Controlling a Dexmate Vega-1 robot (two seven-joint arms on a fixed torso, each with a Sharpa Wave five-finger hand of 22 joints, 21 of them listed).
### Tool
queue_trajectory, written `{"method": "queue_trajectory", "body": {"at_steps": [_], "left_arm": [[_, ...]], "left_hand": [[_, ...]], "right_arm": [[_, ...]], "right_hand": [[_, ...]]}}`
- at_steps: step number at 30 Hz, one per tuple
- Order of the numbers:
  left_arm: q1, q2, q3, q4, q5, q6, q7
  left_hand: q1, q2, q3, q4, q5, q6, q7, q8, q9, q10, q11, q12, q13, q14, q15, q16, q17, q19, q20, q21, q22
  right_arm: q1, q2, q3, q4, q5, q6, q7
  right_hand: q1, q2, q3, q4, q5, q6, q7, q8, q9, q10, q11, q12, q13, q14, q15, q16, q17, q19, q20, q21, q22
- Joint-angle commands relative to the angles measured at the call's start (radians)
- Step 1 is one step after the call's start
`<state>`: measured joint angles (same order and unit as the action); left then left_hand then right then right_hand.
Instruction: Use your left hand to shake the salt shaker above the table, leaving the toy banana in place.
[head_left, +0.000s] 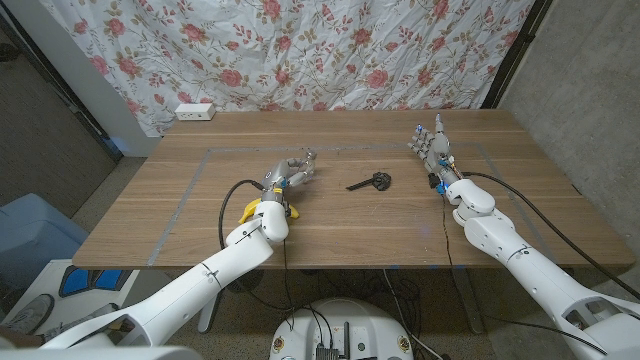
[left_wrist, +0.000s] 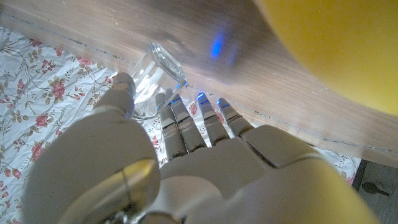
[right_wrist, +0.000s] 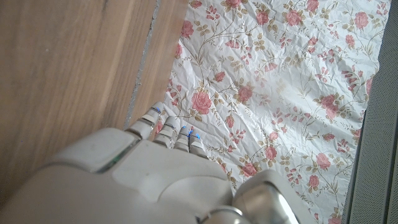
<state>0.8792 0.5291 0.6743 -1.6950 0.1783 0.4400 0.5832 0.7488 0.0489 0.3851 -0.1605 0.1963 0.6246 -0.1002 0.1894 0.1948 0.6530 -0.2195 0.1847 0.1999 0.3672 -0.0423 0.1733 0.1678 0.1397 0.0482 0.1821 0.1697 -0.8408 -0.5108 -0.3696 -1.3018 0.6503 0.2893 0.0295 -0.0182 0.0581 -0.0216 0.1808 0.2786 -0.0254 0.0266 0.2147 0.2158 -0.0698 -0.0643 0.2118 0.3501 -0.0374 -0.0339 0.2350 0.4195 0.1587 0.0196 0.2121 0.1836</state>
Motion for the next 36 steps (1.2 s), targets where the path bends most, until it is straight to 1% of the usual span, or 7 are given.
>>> {"method": "queue_trajectory", "body": {"at_steps": [1, 16, 36], "left_arm": [[-0.001, 0.007, 0.006, 0.016, -0.006, -0.008, -0.017], [-0.003, 0.01, 0.01, 0.023, -0.006, -0.011, -0.022], [-0.001, 0.011, 0.007, 0.023, -0.009, -0.012, -0.021]], "left_hand": [[-0.009, -0.001, 0.0, -0.004, -0.004, 0.002, -0.01, 0.001, 0.002, -0.009, -0.001, -0.003, -0.001, -0.005, -0.071, 0.004, 0.002, -0.002, 0.0, 0.005, 0.004], [-0.012, -0.001, 0.001, -0.005, -0.005, 0.003, -0.013, 0.003, 0.001, -0.014, -0.002, -0.002, -0.002, -0.008, -0.073, 0.005, 0.002, -0.002, -0.001, 0.006, 0.004], [-0.011, 0.0, 0.003, -0.007, -0.004, 0.007, -0.008, 0.006, 0.0, -0.015, -0.002, 0.0, -0.004, -0.008, -0.072, 0.007, 0.002, -0.002, -0.001, 0.007, 0.003]], "right_arm": [[0.0, 0.0, 0.0, 0.0, 0.0, 0.0, 0.0], [0.0, 0.0, 0.0, 0.0, 0.0, 0.0, 0.0], [0.0, 0.0, 0.0, 0.0, 0.0, 0.0, 0.0]], "right_hand": [[-0.001, 0.102, -0.001, 0.006, 0.006, -0.002, 0.009, 0.003, 0.004, -0.006, 0.0, 0.003, 0.003, -0.007, -0.034, 0.004, 0.006, 0.008, 0.002, 0.006, 0.005], [0.0, 0.102, -0.001, 0.006, 0.006, -0.002, 0.01, 0.003, 0.004, -0.006, 0.0, 0.003, 0.003, -0.007, -0.034, 0.004, 0.006, 0.009, 0.001, 0.006, 0.005], [-0.001, 0.102, -0.001, 0.006, 0.006, -0.002, 0.01, 0.003, 0.004, -0.009, 0.0, 0.002, 0.003, -0.006, -0.033, 0.004, 0.006, 0.008, 0.002, 0.006, 0.005]]}}
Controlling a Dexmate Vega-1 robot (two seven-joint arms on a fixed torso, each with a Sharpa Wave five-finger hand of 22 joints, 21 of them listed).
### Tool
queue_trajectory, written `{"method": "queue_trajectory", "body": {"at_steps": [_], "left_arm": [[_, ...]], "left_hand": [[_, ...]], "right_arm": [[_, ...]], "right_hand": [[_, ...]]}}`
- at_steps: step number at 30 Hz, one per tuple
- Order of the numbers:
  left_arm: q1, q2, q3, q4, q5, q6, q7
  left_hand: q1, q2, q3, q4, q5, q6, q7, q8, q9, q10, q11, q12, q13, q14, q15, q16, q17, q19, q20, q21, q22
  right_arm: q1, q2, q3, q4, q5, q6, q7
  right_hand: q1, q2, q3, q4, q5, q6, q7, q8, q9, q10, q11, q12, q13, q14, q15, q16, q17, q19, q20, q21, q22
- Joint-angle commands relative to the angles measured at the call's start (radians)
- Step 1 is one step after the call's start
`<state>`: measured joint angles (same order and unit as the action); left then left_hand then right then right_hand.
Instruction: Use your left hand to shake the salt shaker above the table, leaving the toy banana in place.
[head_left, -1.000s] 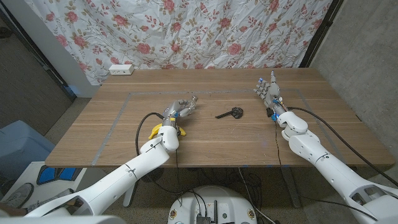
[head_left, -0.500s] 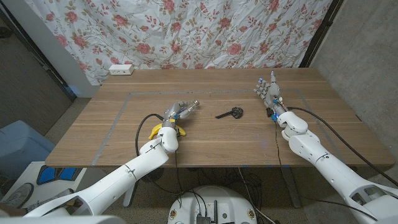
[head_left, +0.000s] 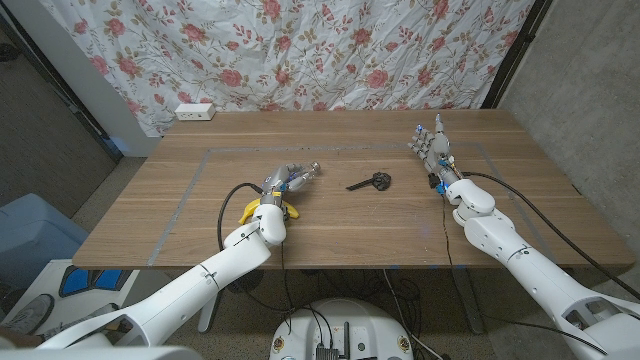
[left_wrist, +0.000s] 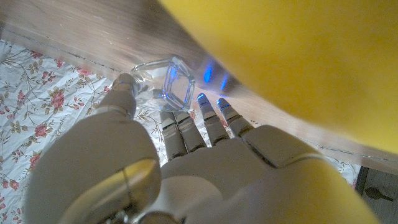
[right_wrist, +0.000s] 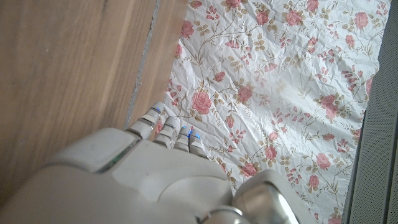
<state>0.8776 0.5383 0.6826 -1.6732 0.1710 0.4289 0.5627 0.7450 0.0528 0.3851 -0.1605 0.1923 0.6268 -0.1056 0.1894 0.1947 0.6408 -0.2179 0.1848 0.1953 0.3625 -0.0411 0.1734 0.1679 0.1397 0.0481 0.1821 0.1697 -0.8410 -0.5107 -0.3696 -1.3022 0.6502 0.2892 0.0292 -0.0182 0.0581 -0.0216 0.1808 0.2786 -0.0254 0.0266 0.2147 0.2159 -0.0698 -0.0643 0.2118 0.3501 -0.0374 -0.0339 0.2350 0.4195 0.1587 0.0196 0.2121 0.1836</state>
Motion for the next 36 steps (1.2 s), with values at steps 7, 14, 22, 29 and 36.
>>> {"method": "queue_trajectory", "body": {"at_steps": [7, 14, 22, 29, 36], "left_arm": [[-0.003, 0.002, 0.001, 0.006, -0.002, -0.004, -0.005], [-0.008, 0.006, 0.004, 0.007, 0.002, 0.0, -0.012], [-0.018, 0.008, 0.006, 0.007, 0.004, 0.012, -0.022], [-0.027, 0.012, 0.008, 0.01, 0.004, 0.014, -0.033], [-0.039, 0.027, 0.013, 0.004, 0.002, 0.018, -0.066]], "left_hand": [[-0.007, -0.004, 0.004, -0.007, 0.0, 0.004, 0.0, 0.006, -0.001, -0.003, -0.004, 0.001, 0.001, -0.003, -0.073, 0.007, 0.001, -0.003, -0.002, 0.007, 0.003], [-0.007, -0.004, 0.004, -0.008, 0.0, 0.001, -0.001, 0.005, -0.001, -0.003, -0.003, 0.001, 0.0, -0.006, -0.072, 0.006, 0.001, -0.004, -0.002, 0.007, 0.003], [-0.01, -0.009, 0.003, -0.009, 0.0, -0.01, -0.006, 0.002, -0.002, -0.012, -0.002, 0.0, -0.001, -0.009, -0.065, 0.006, 0.001, -0.004, -0.002, 0.007, 0.003], [-0.02, -0.035, -0.006, -0.011, -0.001, -0.041, -0.001, -0.005, -0.004, -0.042, -0.001, -0.005, -0.003, -0.023, -0.058, 0.005, 0.002, -0.013, 0.001, 0.005, 0.003], [-0.039, -0.064, -0.018, -0.008, -0.001, -0.103, 0.004, -0.011, -0.008, -0.107, 0.003, -0.009, -0.005, -0.059, -0.045, 0.002, 0.004, -0.036, 0.005, 0.001, 0.003]], "right_arm": [[0.0, 0.0, 0.0, 0.0, 0.0, 0.0, 0.0], [0.0, 0.0, 0.0, 0.0, 0.0, 0.0, 0.0], [0.0, 0.0, 0.0, 0.001, 0.0, 0.0, 0.0], [0.0, 0.0, 0.0, 0.0, 0.0, 0.0, 0.0], [0.0, 0.0, 0.0, 0.0, 0.0, 0.0, 0.0]], "right_hand": [[-0.001, 0.102, -0.001, 0.006, 0.006, -0.002, 0.009, 0.003, 0.004, -0.008, 0.0, 0.003, 0.003, -0.006, -0.034, 0.004, 0.006, 0.009, 0.001, 0.006, 0.005], [-0.001, 0.102, -0.001, 0.006, 0.006, -0.001, 0.009, 0.004, 0.004, -0.007, -0.001, 0.003, 0.003, -0.006, -0.034, 0.004, 0.006, 0.008, 0.001, 0.006, 0.005], [-0.001, 0.102, -0.001, 0.006, 0.006, -0.001, 0.009, 0.003, 0.004, -0.006, 0.0, 0.003, 0.003, -0.006, -0.032, 0.004, 0.006, 0.009, 0.001, 0.006, 0.005], [-0.001, 0.102, -0.001, 0.006, 0.006, -0.001, 0.01, 0.003, 0.004, -0.006, -0.001, 0.003, 0.003, -0.006, -0.033, 0.004, 0.006, 0.008, 0.001, 0.006, 0.005], [-0.001, 0.102, -0.001, 0.006, 0.006, -0.002, 0.009, 0.003, 0.004, -0.005, -0.002, 0.004, 0.003, -0.007, -0.033, 0.004, 0.006, 0.009, 0.001, 0.006, 0.005]]}}
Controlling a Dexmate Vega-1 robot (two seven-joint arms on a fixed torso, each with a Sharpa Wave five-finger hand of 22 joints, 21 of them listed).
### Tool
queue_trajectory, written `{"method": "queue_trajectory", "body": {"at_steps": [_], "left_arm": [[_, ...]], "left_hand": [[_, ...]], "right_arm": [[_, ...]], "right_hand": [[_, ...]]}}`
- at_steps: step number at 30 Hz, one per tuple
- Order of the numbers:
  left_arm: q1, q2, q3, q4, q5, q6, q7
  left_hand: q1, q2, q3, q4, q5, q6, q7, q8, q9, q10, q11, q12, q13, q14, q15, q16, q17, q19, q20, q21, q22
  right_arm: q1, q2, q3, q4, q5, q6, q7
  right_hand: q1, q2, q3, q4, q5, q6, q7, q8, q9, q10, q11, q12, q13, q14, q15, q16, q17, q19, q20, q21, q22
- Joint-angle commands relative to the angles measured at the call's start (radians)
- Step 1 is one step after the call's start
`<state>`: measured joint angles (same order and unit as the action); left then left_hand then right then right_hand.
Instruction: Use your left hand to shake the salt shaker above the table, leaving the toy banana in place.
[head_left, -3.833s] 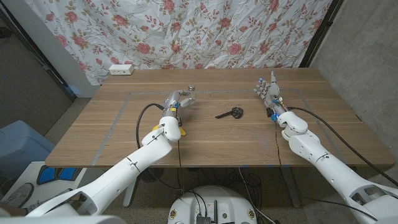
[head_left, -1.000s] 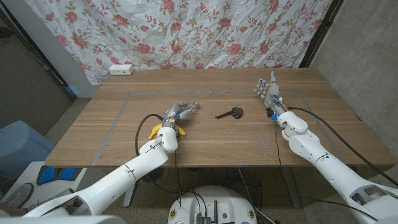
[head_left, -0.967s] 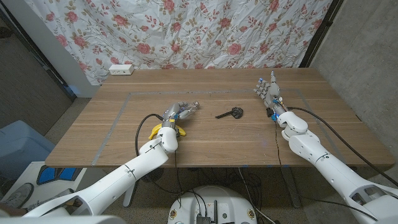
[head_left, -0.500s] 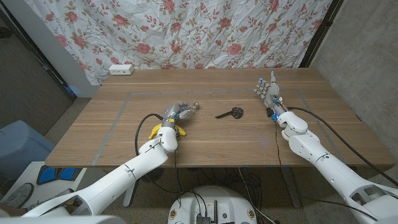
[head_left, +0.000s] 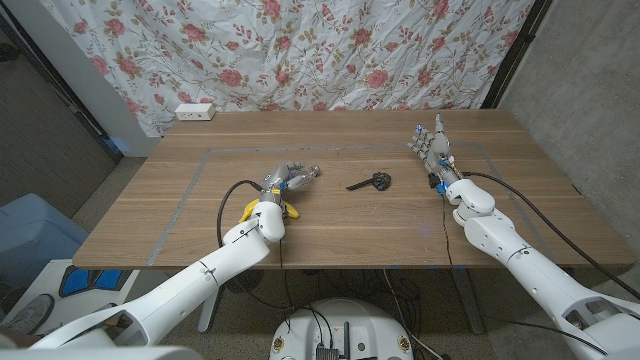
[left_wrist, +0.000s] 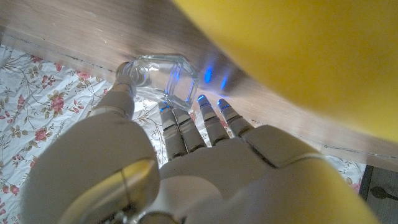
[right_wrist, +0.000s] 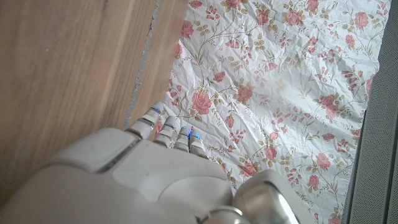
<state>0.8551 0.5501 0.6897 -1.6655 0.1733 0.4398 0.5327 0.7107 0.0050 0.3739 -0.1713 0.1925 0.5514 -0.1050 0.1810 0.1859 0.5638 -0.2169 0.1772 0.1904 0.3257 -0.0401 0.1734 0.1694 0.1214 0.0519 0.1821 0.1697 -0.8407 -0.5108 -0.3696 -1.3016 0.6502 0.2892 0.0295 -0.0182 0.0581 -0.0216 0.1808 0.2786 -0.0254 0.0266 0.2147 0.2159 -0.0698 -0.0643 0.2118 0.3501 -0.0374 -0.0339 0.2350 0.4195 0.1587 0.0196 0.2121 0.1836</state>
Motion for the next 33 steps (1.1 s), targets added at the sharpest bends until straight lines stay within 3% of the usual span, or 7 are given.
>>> {"method": "queue_trajectory", "body": {"at_steps": [1, 9, 14, 23, 25, 30, 33], "left_arm": [[-0.018, 0.018, 0.007, -0.003, 0.0, 0.005, -0.039], [-0.024, 0.027, 0.002, -0.001, -0.008, -0.021, -0.054], [-0.028, 0.039, -0.006, -0.005, -0.02, -0.036, -0.077], [-0.03, 0.056, -0.026, -0.005, -0.047, -0.084, -0.108], [-0.032, 0.067, -0.029, -0.005, -0.055, -0.103, -0.126], [-0.023, 0.075, -0.051, -0.006, -0.079, -0.13, -0.132], [-0.016, 0.081, -0.068, -0.01, -0.097, -0.147, -0.137]], "left_hand": [[-0.008, -0.02, -0.008, 0.003, -0.001, -0.044, 0.005, -0.005, 0.001, -0.042, 0.002, -0.001, -0.001, -0.026, -0.043, 0.003, 0.002, -0.02, 0.001, 0.002, 0.003], [-0.033, -0.044, -0.022, 0.008, -0.003, -0.078, 0.008, -0.001, -0.002, -0.097, 0.009, -0.002, -0.002, -0.056, -0.026, 0.002, 0.003, -0.05, 0.003, -0.002, 0.002], [-0.066, -0.062, -0.035, 0.014, -0.004, -0.121, 0.022, -0.001, -0.002, -0.158, 0.028, -0.004, -0.005, -0.114, -0.016, -0.003, 0.003, -0.081, -0.006, -0.003, 0.001], [-0.114, -0.074, -0.046, 0.019, -0.006, -0.239, 0.034, -0.009, -0.005, -0.278, 0.071, -0.008, -0.011, -0.232, 0.011, -0.005, 0.0, -0.145, -0.011, -0.005, 0.0], [-0.135, -0.076, -0.05, 0.023, -0.007, -0.273, 0.042, -0.007, -0.006, -0.325, 0.094, -0.008, -0.013, -0.266, 0.016, -0.006, 0.0, -0.173, -0.009, -0.006, 0.0], [-0.159, -0.074, -0.055, 0.027, -0.008, -0.303, 0.059, -0.006, -0.007, -0.361, 0.124, -0.006, -0.014, -0.295, 0.023, -0.005, -0.001, -0.201, -0.012, -0.008, 0.0], [-0.17, -0.072, -0.056, 0.029, -0.009, -0.31, 0.063, -0.004, -0.007, -0.38, 0.112, -0.007, -0.014, -0.306, 0.024, -0.005, -0.001, -0.207, -0.015, -0.006, 0.0]], "right_arm": [[0.0, 0.0, 0.0, 0.0, 0.0, 0.0, 0.0], [0.0, 0.0, 0.0, 0.0, 0.0, 0.0, 0.0], [0.0, 0.0, 0.0, 0.0, 0.0, 0.0, 0.0], [0.0, 0.0, 0.0, 0.0, 0.0, 0.0, 0.0], [0.0, 0.0, 0.0, 0.0, 0.0, 0.0, 0.0], [0.0, 0.0, 0.0, 0.001, 0.0, 0.0, 0.0], [0.0, 0.0, 0.0, 0.0, 0.0, 0.0, 0.0]], "right_hand": [[-0.001, 0.102, -0.001, 0.006, 0.006, -0.002, 0.009, 0.003, 0.004, -0.006, -0.001, 0.003, 0.003, -0.007, -0.034, 0.004, 0.006, 0.009, 0.001, 0.006, 0.005], [0.0, 0.102, -0.001, 0.006, 0.006, -0.002, 0.009, 0.003, 0.004, -0.006, -0.001, 0.003, 0.003, -0.006, -0.035, 0.004, 0.006, 0.008, 0.001, 0.006, 0.005], [0.0, 0.102, -0.001, 0.006, 0.006, -0.002, 0.009, 0.003, 0.004, -0.007, -0.001, 0.003, 0.003, -0.006, -0.034, 0.004, 0.006, 0.008, 0.002, 0.006, 0.005], [0.0, 0.102, -0.001, 0.006, 0.006, -0.002, 0.009, 0.003, 0.004, -0.007, 0.0, 0.003, 0.003, -0.007, -0.035, 0.004, 0.006, 0.009, 0.002, 0.006, 0.005], [0.0, 0.102, -0.001, 0.006, 0.006, -0.001, 0.01, 0.003, 0.004, -0.007, 0.0, 0.003, 0.003, -0.008, -0.035, 0.004, 0.006, 0.009, 0.002, 0.006, 0.005], [0.0, 0.102, -0.001, 0.006, 0.006, -0.001, 0.009, 0.004, 0.004, -0.007, 0.0, 0.003, 0.003, -0.007, -0.035, 0.004, 0.006, 0.008, 0.001, 0.006, 0.005], [0.0, 0.102, -0.001, 0.006, 0.006, -0.001, 0.009, 0.003, 0.004, -0.008, 0.0, 0.002, 0.003, -0.007, -0.033, 0.004, 0.006, 0.009, 0.001, 0.006, 0.005]]}}
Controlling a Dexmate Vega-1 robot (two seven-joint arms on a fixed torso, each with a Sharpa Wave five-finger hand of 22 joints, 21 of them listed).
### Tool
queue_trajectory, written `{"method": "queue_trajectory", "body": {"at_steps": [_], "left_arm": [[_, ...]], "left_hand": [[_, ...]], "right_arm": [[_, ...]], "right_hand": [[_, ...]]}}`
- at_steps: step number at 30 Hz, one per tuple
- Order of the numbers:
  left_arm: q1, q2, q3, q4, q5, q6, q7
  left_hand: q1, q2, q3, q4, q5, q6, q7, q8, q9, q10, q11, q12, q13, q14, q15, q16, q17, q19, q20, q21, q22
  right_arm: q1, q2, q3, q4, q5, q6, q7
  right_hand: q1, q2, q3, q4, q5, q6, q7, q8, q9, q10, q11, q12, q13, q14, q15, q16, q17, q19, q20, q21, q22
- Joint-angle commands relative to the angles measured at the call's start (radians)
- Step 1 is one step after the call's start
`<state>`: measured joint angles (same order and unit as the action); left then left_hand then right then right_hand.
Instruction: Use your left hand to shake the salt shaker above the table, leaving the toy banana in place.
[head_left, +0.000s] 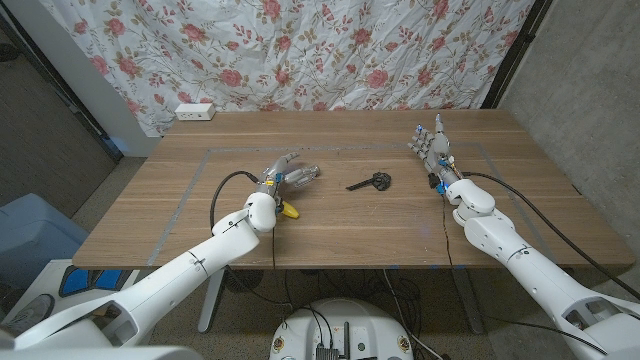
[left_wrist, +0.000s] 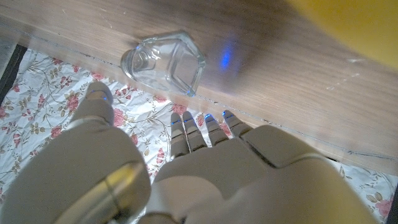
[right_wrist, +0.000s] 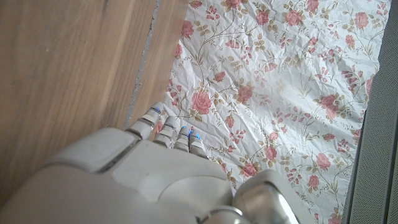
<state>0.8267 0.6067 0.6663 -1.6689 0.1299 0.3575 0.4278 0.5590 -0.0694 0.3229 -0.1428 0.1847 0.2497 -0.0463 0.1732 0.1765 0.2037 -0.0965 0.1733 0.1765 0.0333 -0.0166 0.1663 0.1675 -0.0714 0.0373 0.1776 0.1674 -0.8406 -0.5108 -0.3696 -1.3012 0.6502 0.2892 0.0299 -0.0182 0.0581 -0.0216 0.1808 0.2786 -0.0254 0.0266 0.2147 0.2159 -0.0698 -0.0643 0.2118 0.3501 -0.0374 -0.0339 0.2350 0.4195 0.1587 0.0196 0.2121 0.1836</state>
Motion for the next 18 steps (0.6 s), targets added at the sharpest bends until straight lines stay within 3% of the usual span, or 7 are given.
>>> {"method": "queue_trajectory", "body": {"at_steps": [1, 7, 18], "left_arm": [[0.015, 0.027, -0.05, -0.009, -0.06, -0.07, -0.034], [0.039, 0.031, -0.095, -0.012, -0.126, -0.126, -0.045], [0.055, 0.008, -0.152, 0.039, -0.229, -0.254, -0.055]], "left_hand": [[-0.022, 0.003, -0.006, 0.001, -0.001, -0.013, 0.005, 0.003, 0.002, -0.028, -0.007, -0.003, -0.001, -0.017, 0.002, 0.003, 0.001, -0.018, -0.001, -0.002, 0.002], [-0.032, 0.009, -0.005, 0.003, -0.001, -0.034, 0.009, 0.001, 0.002, -0.048, 0.001, -0.002, -0.001, -0.033, 0.004, 0.002, 0.001, -0.024, -0.001, 0.0, 0.002], [-0.049, 0.029, -0.001, 0.007, -0.002, -0.031, 0.013, 0.01, 0.001, -0.056, 0.006, 0.006, -0.002, -0.029, -0.017, 0.011, 0.001, -0.007, -0.041, 0.009, 0.001]], "right_arm": [[0.0, 0.0, 0.0, 0.0, 0.0, 0.0, 0.0], [0.0, 0.0, 0.0, 0.0, 0.0, 0.0, 0.0], [0.0, 0.0, 0.0, 0.0, 0.0, 0.0, 0.0]], "right_hand": [[0.0, 0.102, -0.001, 0.006, 0.006, -0.002, 0.01, 0.003, 0.004, -0.008, 0.0, 0.003, 0.003, -0.006, -0.033, 0.004, 0.006, 0.008, 0.002, 0.006, 0.005], [-0.001, 0.102, -0.001, 0.006, 0.006, -0.002, 0.009, 0.003, 0.004, -0.008, 0.0, 0.003, 0.003, -0.007, -0.034, 0.004, 0.006, 0.009, 0.002, 0.006, 0.005], [-0.001, 0.102, -0.001, 0.006, 0.006, -0.002, 0.01, 0.003, 0.004, -0.007, 0.001, 0.003, 0.003, -0.006, -0.034, 0.004, 0.006, 0.009, 0.002, 0.006, 0.005]]}}
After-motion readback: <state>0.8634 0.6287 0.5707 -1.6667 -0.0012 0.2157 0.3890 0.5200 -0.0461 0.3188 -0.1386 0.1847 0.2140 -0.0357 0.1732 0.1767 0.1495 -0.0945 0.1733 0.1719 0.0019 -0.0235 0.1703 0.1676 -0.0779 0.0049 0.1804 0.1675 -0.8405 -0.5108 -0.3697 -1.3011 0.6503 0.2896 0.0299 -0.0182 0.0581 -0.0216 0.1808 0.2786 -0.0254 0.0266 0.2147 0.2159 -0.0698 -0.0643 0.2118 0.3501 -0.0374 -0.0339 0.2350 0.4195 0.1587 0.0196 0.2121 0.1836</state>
